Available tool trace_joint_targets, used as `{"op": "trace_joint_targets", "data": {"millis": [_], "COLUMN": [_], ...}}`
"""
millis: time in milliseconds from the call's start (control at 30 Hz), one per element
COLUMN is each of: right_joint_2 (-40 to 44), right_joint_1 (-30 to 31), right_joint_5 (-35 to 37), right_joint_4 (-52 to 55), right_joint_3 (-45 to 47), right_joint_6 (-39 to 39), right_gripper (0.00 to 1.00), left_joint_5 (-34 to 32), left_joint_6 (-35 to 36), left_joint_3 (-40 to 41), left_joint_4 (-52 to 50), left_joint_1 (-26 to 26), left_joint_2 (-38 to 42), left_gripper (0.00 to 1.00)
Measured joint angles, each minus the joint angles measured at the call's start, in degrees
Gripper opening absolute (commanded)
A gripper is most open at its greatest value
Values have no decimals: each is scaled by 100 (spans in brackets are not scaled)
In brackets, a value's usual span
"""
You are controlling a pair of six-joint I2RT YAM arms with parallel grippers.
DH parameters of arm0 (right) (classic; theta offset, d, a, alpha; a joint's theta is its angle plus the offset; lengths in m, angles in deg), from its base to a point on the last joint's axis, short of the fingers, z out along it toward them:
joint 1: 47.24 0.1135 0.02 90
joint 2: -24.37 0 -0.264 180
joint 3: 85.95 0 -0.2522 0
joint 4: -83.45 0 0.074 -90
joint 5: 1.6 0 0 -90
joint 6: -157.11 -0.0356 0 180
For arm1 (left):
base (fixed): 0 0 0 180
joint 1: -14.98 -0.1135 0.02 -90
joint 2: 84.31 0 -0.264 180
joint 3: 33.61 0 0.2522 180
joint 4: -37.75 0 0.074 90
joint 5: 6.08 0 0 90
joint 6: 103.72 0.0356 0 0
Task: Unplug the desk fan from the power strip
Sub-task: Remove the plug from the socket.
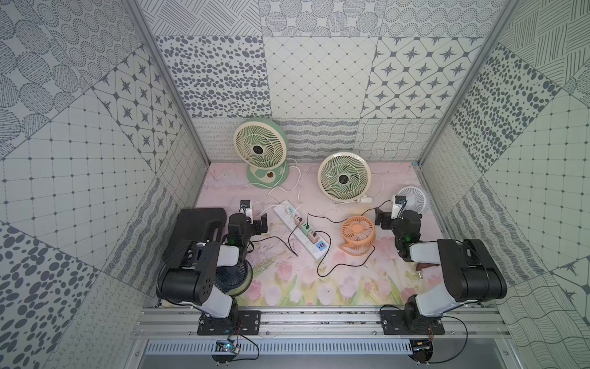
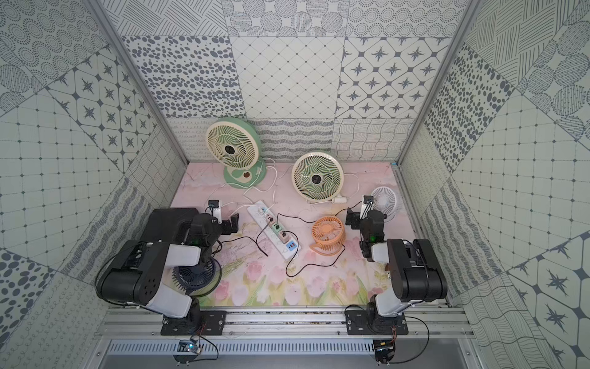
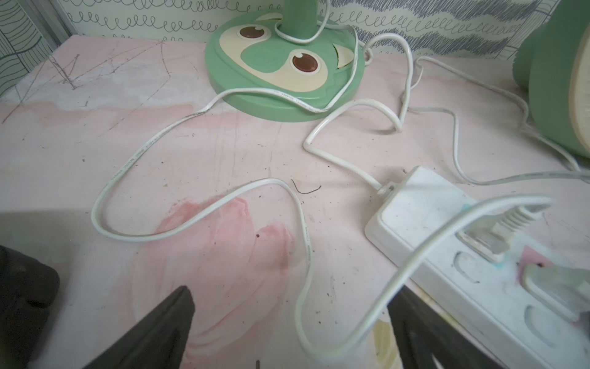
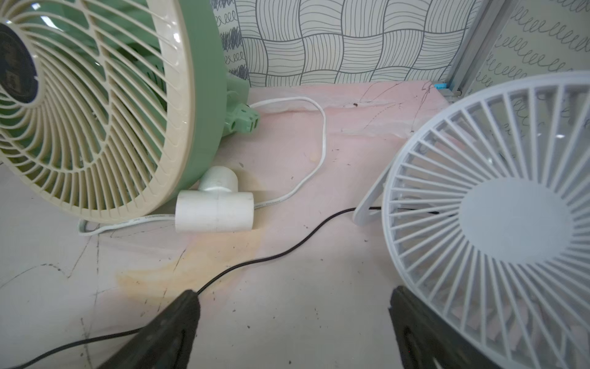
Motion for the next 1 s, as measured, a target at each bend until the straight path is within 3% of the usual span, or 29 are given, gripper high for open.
{"op": "trace_joint_targets", "data": {"millis": [800,1000], "right_joint_2": [0,151], "right_joint_1": [0,15], "right_joint_5": [-2,-28], "right_joint_4": [2,203], "right_joint_3": [0,0], "right_joint_6": [0,39], "right_gripper": [97,97], "left_joint_5": [216,96], "left_joint_6": [-22,-107], "left_joint_3": [-44,-26], "left_joint_4": [-24,-208], "left_joint_1": [-162,-164], "left_joint_2": [2,367], "left_gripper": [99,99]}}
